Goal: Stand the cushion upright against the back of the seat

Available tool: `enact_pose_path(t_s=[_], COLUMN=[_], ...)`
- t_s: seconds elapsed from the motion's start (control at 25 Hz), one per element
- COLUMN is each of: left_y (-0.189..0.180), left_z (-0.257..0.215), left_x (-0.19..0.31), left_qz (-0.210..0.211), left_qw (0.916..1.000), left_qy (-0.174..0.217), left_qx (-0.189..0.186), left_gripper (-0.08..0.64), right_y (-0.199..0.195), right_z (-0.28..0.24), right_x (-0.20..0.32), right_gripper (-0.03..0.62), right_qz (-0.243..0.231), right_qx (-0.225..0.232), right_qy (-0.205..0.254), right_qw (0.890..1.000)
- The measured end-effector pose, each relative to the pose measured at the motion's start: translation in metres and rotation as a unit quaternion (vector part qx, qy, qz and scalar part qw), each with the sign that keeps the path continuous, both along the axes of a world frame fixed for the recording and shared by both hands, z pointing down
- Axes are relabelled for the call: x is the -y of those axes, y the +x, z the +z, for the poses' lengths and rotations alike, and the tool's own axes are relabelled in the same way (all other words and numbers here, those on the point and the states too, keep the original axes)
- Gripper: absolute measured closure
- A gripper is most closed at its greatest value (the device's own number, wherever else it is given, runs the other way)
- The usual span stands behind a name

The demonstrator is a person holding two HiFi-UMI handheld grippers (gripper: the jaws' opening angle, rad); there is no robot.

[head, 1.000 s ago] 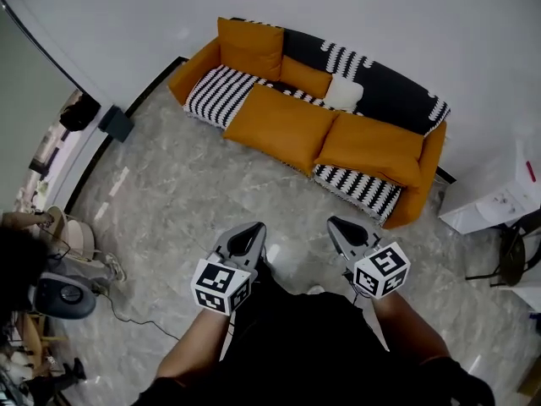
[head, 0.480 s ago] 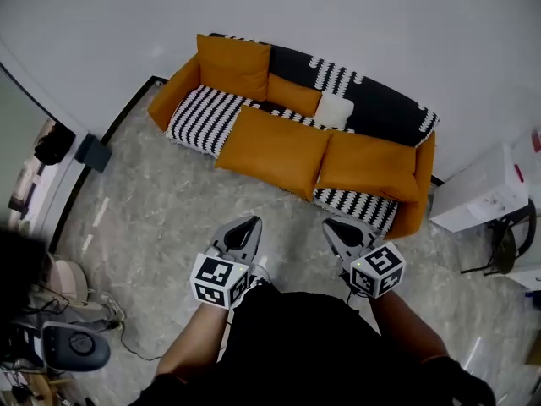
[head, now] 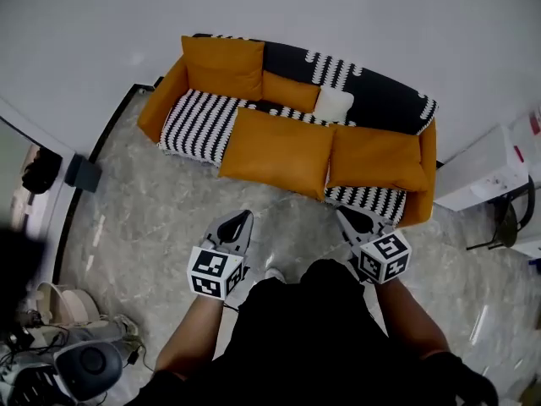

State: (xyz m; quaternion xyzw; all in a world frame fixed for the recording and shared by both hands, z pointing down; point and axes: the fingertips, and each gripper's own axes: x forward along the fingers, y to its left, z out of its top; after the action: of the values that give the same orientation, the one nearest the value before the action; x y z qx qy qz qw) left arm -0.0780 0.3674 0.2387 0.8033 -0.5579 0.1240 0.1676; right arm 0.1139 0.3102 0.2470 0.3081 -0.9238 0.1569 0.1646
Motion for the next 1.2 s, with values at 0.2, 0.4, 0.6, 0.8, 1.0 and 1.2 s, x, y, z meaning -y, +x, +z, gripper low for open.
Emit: enact_pose_path(t_s=[0.2, 0.4, 0.6, 0.8, 1.0, 1.2], left_y=[-0.034, -0.051, -0.065, -0.09, -0.117, -0.135], left_z=[0.027, 0.047, 0.062, 0.077, 0.109, 0.144], left_x=[0.025, 0.054, 0.091, 0.15, 0.218, 0.266], left_qz=[0.002, 0.005, 0.015, 0.02, 0.016, 0.014], left_qw=[0.9996, 0.999, 0.9971, 0.9962, 0.9944, 0.9901], left_qy=[-0.029, -0.045, -0.075, -0.084, -0.097, -0.126], left_qx=[-0.003, -0.001, -0.002, 0.013, 0.037, 0.06], left_gripper=[0.543, 0.543, 0.543, 0.543, 0.541, 0.541], right_y=[0.005, 0.001, -0.009, -0.007, 0.004, 0.009], right_z=[0.043, 0.084, 0.134, 0.188, 0.224, 0.253], right_x=[0.024, 0.052, 0.088, 0.128, 0.18, 0.216], right_gripper=[0.552, 0.552, 0.552, 0.552, 0.552, 0.551], right_qz=[0.042, 0.058, 0.07, 0.091, 0.113, 0.101], right_qx=[-0.035, -0.051, -0.075, -0.101, -0.119, -0.133], right_qy=[-0.048, -0.068, -0.095, -0.141, -0.17, -0.187], right_qw=[0.997, 0.995, 0.99, 0.981, 0.972, 0.968])
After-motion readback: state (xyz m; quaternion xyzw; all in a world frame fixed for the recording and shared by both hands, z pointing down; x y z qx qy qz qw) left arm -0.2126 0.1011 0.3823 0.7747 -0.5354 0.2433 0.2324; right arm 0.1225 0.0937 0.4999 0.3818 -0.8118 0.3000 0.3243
